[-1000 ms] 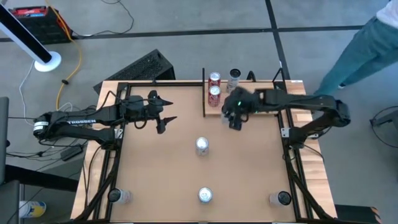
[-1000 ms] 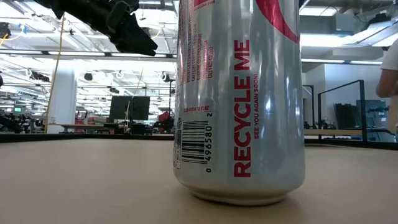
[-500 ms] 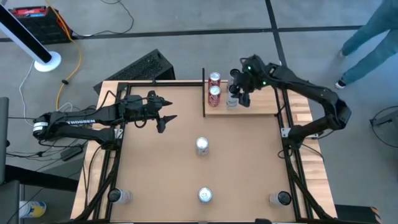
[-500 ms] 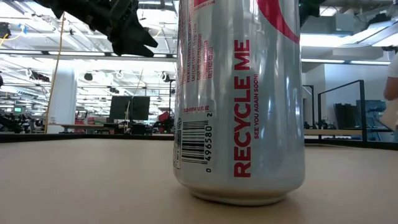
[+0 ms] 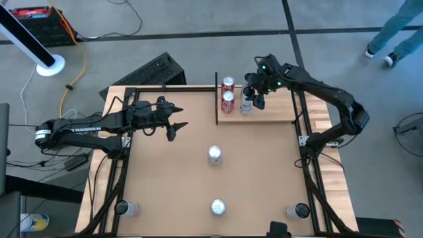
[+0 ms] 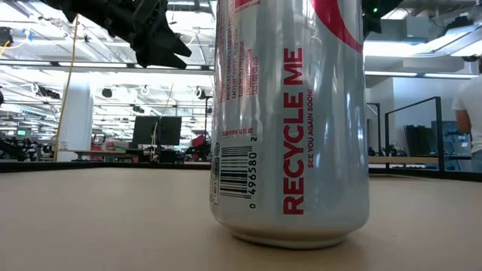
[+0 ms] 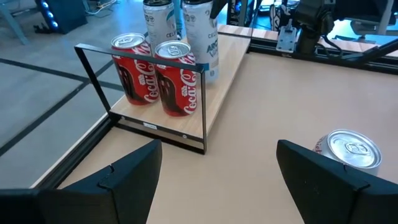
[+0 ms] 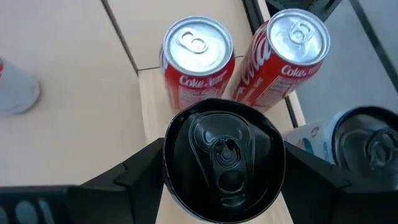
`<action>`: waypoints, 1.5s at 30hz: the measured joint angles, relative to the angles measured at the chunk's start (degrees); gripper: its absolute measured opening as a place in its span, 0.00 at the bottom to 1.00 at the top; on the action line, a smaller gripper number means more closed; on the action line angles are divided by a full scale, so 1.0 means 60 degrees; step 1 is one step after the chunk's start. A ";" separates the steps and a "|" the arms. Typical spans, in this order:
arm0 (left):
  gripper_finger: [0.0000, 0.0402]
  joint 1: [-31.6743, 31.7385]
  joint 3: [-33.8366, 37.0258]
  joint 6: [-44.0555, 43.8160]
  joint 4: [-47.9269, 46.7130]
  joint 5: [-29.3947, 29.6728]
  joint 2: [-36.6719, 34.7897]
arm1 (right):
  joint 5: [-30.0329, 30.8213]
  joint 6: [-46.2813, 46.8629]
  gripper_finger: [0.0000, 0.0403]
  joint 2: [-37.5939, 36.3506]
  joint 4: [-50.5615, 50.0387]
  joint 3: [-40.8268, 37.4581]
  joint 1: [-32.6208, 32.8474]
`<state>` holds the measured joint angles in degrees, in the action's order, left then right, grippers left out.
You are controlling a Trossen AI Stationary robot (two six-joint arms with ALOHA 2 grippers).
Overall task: Place canned beverage on shelf
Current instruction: Put the blue soda can on the shelf
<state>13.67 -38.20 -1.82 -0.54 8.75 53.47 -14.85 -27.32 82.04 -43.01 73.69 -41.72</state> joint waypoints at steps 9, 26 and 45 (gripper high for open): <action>0.75 -0.0003 0.0000 -0.0085 -0.0102 -0.0160 0.0000 | 0.0087 -0.0061 0.70 0.0274 0.0128 0.0007 -0.0180; 0.75 0.0000 0.0000 -0.0070 -0.0240 -0.0153 0.0000 | 0.0235 0.0056 0.97 0.0263 0.0016 0.0011 -0.0188; 0.75 0.0000 0.0000 0.0012 -0.0255 -0.0149 0.0000 | 0.0871 0.0648 0.94 -0.1547 -0.0251 0.0021 0.0349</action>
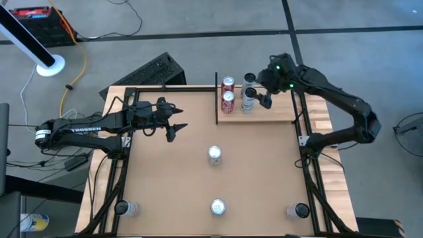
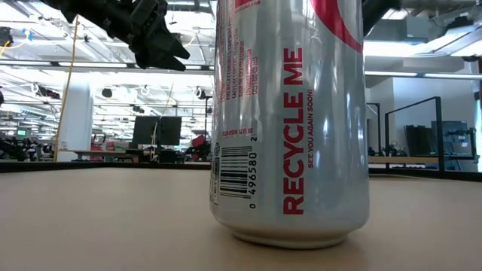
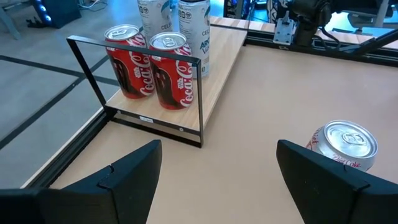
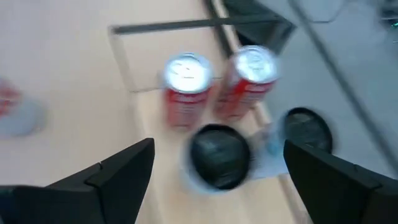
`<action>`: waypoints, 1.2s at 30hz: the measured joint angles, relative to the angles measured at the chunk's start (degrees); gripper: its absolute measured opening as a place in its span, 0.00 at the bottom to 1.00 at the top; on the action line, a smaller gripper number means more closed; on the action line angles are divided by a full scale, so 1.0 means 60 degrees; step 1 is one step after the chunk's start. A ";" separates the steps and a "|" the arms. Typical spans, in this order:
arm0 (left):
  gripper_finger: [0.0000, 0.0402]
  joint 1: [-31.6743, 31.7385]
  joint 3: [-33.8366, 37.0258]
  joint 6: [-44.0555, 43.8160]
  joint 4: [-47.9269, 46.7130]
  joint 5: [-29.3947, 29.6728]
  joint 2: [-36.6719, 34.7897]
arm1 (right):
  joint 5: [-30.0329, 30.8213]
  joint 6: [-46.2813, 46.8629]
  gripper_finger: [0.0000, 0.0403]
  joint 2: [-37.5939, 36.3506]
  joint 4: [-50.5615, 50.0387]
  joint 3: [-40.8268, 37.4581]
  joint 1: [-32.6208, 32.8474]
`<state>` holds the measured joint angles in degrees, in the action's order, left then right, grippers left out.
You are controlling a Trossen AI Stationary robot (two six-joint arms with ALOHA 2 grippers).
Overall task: Place canned beverage on shelf
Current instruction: Put the blue soda can on the shelf
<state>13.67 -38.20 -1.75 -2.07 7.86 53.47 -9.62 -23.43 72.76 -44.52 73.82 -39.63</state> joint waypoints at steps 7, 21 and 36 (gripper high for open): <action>0.75 0.0000 0.0000 0.0111 0.0000 0.0000 0.0000 | -0.0625 0.1243 0.85 -0.0405 -0.1838 -0.0008 0.1493; 0.75 -0.0001 -0.0068 0.0113 -0.0060 0.0000 0.0000 | 0.0455 0.1177 0.05 -0.0376 0.0858 -0.2822 0.2397; 0.75 -0.0004 -0.0273 -0.0422 -0.0040 -0.0256 0.0000 | 0.0879 0.0753 0.06 -0.0282 0.2042 -0.2928 0.1269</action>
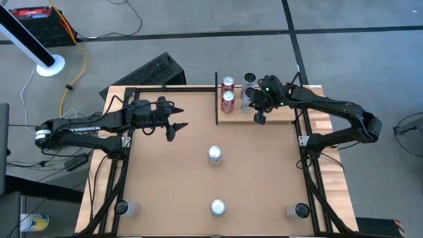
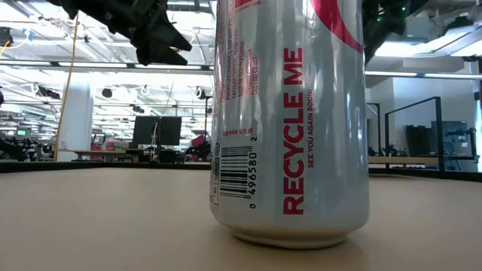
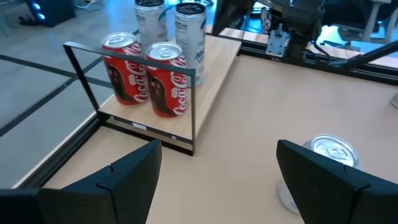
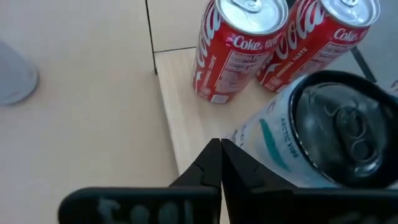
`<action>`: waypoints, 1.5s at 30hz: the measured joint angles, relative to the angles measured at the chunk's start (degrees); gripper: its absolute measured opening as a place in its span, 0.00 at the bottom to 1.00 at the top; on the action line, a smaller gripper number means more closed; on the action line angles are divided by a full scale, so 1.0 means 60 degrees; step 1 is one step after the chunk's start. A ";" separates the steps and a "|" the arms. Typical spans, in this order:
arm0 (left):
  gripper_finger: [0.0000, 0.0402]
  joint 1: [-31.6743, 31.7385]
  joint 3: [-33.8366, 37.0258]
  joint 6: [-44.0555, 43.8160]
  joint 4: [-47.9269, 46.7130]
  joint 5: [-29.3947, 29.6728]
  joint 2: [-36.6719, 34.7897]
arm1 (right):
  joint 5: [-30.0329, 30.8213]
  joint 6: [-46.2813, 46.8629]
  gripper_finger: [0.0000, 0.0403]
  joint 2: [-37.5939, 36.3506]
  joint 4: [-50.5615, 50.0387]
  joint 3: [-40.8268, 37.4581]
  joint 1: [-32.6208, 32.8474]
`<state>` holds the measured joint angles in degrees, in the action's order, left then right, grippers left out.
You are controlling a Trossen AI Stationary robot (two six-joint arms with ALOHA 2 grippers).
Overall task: Place canned beverage on shelf
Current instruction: Put the blue soda can on the shelf, then put the right pink soda can on the shelf
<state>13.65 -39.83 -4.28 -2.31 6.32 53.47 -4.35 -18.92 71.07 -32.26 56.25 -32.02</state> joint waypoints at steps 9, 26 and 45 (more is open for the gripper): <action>0.75 -0.0008 0.0000 -0.0127 0.0000 -0.0192 0.0000 | 0.0023 -0.0084 0.04 0.0236 0.0339 0.0004 -0.0171; 0.75 -0.0025 -0.0004 0.0012 -0.0200 -0.0207 0.0000 | -0.1695 0.2140 0.06 0.0200 -0.1912 0.1008 0.1338; 0.75 -0.0029 -0.0004 0.1357 -0.0109 -0.1035 0.0000 | -0.1900 1.7677 0.08 0.0200 -0.5058 0.3020 1.1387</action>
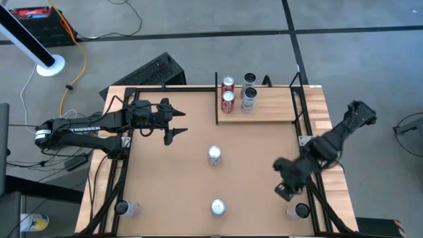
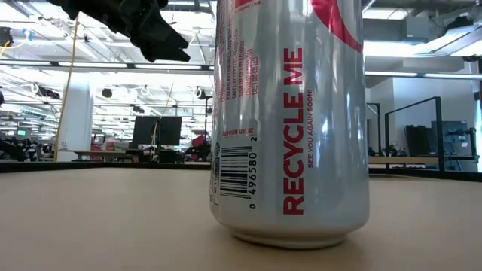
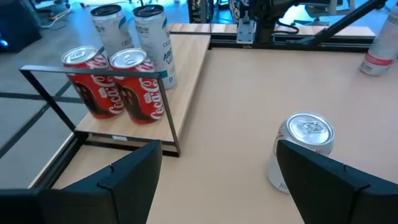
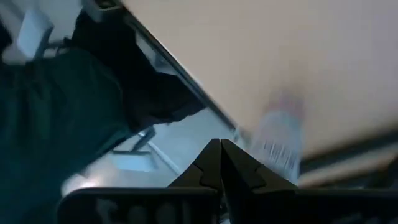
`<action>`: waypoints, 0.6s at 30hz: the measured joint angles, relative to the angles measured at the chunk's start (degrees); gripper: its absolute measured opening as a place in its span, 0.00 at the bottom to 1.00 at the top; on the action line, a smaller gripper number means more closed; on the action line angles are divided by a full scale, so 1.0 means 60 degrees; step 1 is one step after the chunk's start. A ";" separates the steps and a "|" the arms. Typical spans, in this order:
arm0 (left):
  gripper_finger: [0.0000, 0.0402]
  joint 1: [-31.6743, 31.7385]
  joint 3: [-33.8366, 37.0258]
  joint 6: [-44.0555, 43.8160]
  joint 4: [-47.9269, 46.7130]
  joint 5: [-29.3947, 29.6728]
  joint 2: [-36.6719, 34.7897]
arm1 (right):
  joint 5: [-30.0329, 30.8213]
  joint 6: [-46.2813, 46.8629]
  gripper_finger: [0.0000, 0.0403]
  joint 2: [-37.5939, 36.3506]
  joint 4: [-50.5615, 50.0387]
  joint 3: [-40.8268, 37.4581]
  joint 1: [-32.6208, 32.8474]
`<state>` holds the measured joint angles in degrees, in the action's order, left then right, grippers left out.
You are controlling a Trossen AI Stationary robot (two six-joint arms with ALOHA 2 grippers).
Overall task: Place canned beverage on shelf
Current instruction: Put the right pink soda can on the shelf
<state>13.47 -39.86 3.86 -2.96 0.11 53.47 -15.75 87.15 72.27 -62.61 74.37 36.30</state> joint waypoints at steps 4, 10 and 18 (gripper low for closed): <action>0.75 0.0000 0.0000 0.0032 0.0003 -0.0215 -0.0003 | -0.0100 0.3118 0.07 0.0022 0.0036 0.0000 0.1144; 0.75 0.0000 0.0000 0.0149 0.0003 -0.0236 -0.0003 | -0.0149 0.5248 0.09 0.0018 -0.0103 0.0000 0.2017; 0.75 0.0000 0.0000 0.0031 -0.0026 -0.0274 -0.0003 | -0.0158 0.6455 0.19 0.0029 -0.0080 0.0000 0.2701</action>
<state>13.47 -39.86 4.05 -3.12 -1.53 53.45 -16.69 125.87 72.44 -63.09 74.37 52.51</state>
